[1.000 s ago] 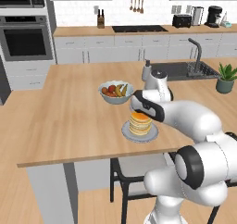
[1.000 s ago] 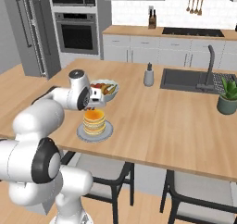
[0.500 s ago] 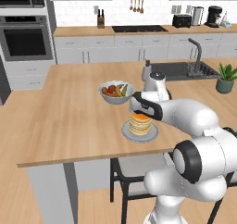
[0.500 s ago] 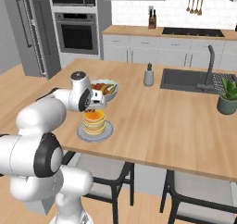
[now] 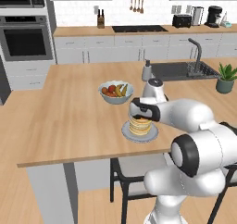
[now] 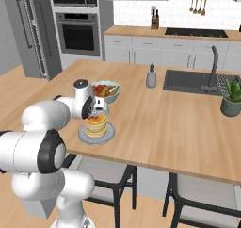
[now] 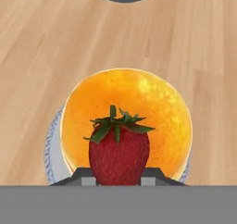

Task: Take the strawberry from the fridge and place it on top of the pancake, located on the dining counter.

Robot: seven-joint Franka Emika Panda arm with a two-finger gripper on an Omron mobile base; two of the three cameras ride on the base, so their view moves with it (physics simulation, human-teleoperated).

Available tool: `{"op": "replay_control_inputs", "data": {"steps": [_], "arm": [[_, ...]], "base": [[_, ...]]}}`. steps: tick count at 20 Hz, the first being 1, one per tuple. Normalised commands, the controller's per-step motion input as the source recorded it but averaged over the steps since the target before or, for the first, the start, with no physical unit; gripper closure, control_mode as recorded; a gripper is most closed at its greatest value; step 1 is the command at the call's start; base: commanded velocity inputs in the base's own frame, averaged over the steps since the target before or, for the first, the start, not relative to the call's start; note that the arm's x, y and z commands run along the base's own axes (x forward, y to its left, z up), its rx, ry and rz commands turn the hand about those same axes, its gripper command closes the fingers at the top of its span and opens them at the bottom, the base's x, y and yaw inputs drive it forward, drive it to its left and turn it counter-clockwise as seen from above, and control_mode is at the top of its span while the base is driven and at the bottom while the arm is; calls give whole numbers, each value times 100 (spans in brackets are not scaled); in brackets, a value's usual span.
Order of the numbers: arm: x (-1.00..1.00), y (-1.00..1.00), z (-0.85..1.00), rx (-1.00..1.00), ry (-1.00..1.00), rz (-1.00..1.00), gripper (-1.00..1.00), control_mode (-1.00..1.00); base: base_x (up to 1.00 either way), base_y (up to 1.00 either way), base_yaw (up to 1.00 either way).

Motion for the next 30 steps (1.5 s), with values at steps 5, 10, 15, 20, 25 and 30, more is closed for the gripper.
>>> {"op": "replay_control_inputs", "data": {"steps": [5,10,15,20,25,30], "arm": [[8,-2,-14,0,0,0,100,-100],[1,-1,6,0,2,0,100,-100],[11,-3,22,0,4,0,100,-100],[26,-2,3,0,1,0,100,-100],[10,0,-30,0,0,0,100,-100],[0,0,-31,0,0,0,100,-100]], "base": [[0,0,0],[0,0,0],[0,0,0],[0,0,0],[0,0,0],[0,0,0]]}}
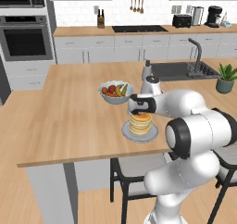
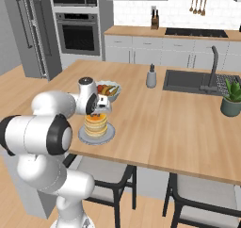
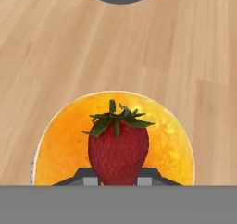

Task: Take the strawberry from the fridge and place it on top of the pancake, located on the dining counter.

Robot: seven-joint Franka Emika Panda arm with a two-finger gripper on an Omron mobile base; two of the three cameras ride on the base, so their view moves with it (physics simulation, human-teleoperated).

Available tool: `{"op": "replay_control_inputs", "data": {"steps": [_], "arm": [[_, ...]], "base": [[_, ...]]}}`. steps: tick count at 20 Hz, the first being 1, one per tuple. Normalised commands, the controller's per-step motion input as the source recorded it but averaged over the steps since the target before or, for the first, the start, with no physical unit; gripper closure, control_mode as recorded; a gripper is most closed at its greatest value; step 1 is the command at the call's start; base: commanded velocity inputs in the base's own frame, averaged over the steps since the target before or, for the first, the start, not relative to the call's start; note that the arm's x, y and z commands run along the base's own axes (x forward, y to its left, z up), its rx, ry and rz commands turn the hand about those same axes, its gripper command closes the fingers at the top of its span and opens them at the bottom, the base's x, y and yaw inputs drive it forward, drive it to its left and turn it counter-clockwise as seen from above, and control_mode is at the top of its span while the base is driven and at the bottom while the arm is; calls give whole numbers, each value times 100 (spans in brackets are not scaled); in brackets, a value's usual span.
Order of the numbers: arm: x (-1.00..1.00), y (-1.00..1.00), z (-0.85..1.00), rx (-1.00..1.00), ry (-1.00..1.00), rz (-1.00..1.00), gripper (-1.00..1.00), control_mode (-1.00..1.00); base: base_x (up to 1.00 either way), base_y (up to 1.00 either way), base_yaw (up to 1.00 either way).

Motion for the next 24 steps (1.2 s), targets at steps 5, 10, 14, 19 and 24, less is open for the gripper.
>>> {"op": "replay_control_inputs", "data": {"steps": [5,10,14,19,24], "arm": [[-10,0,-18,0,0,0,100,-100],[-43,0,-21,0,0,0,-100,-100],[-32,0,-16,0,0,0,-100,-100],[-18,0,-9,0,0,0,-100,-100],[-40,0,6,0,-2,0,-100,-100]], "base": [[0,0,0],[0,0,0],[0,0,0],[0,0,0],[0,0,0]]}}
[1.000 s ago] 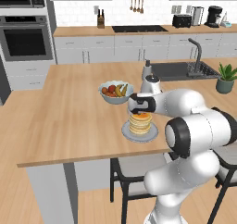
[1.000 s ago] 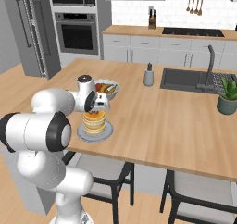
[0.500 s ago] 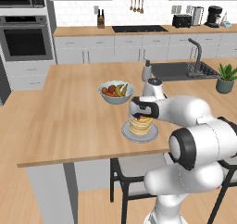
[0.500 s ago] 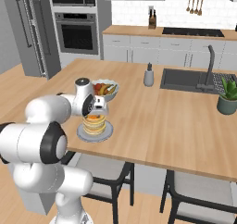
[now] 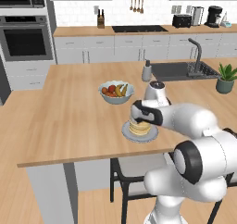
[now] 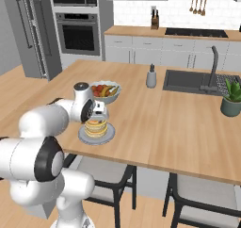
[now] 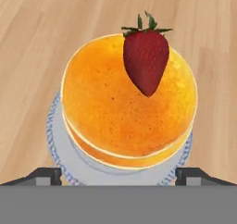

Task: Take the strawberry from the fridge and place it on top of the pancake, located on the dining counter.

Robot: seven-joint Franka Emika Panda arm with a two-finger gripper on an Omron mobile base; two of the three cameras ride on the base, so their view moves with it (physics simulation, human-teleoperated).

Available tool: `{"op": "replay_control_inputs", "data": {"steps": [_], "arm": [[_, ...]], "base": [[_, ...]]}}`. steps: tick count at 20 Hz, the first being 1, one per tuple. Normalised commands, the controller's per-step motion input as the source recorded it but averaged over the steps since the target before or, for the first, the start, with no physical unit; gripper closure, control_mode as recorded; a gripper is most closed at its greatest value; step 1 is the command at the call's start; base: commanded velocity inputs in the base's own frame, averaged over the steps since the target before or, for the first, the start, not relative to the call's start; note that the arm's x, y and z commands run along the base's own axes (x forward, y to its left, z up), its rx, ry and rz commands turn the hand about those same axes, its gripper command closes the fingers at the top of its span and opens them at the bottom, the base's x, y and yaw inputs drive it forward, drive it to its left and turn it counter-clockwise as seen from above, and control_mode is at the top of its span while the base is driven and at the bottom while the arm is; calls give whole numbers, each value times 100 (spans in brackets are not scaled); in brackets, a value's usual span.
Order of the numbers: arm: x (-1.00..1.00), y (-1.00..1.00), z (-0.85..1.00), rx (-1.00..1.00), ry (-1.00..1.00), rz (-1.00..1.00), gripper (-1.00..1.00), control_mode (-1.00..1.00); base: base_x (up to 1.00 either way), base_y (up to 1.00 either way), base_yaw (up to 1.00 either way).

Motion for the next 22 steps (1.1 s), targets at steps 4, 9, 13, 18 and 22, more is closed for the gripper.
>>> {"op": "replay_control_inputs", "data": {"steps": [4,9,13,18,22], "arm": [[-77,0,58,0,-13,0,-100,-100],[-87,0,98,0,-17,0,-100,-100],[-73,0,100,0,-20,0,-100,-100],[-65,0,100,0,-21,0,-100,-100],[-65,0,100,0,-21,0,-100,-100]], "base": [[0,0,0],[0,0,0],[0,0,0],[0,0,0],[0,0,0]]}}
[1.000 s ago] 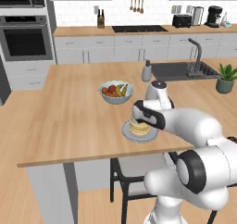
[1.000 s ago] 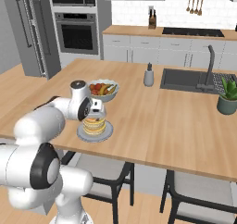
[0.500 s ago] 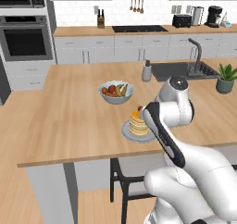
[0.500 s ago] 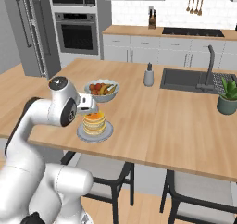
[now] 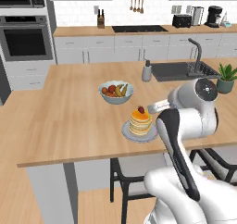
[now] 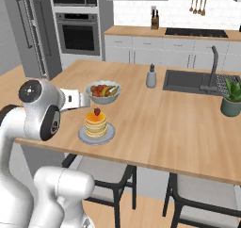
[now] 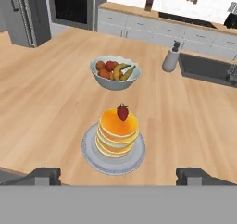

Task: Take the strawberry from the fridge and place it on top of the pancake, located on the dining counter.

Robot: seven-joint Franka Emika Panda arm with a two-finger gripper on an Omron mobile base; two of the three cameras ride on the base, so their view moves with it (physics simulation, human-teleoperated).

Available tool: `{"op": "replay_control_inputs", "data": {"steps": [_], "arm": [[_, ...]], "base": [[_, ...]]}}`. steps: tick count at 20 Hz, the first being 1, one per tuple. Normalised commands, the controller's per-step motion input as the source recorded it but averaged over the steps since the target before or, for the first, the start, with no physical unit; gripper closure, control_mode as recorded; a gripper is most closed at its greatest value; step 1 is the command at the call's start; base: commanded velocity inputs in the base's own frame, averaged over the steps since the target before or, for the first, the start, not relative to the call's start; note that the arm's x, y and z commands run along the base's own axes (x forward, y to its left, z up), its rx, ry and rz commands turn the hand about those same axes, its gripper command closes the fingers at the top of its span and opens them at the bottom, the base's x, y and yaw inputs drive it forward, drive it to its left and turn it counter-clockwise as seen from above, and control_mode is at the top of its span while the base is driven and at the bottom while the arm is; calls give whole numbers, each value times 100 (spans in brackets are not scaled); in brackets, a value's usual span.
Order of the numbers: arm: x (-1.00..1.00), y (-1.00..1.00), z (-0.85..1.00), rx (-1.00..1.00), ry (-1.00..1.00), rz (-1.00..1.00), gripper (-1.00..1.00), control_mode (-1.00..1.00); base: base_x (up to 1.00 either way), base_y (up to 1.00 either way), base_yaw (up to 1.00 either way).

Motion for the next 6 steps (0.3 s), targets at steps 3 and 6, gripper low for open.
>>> {"op": "replay_control_inputs", "data": {"steps": [3,6], "arm": [[-87,0,100,0,-25,0,-100,-100],[-99,0,100,0,-27,0,-100,-100]], "base": [[0,0,0],[0,0,0]]}}
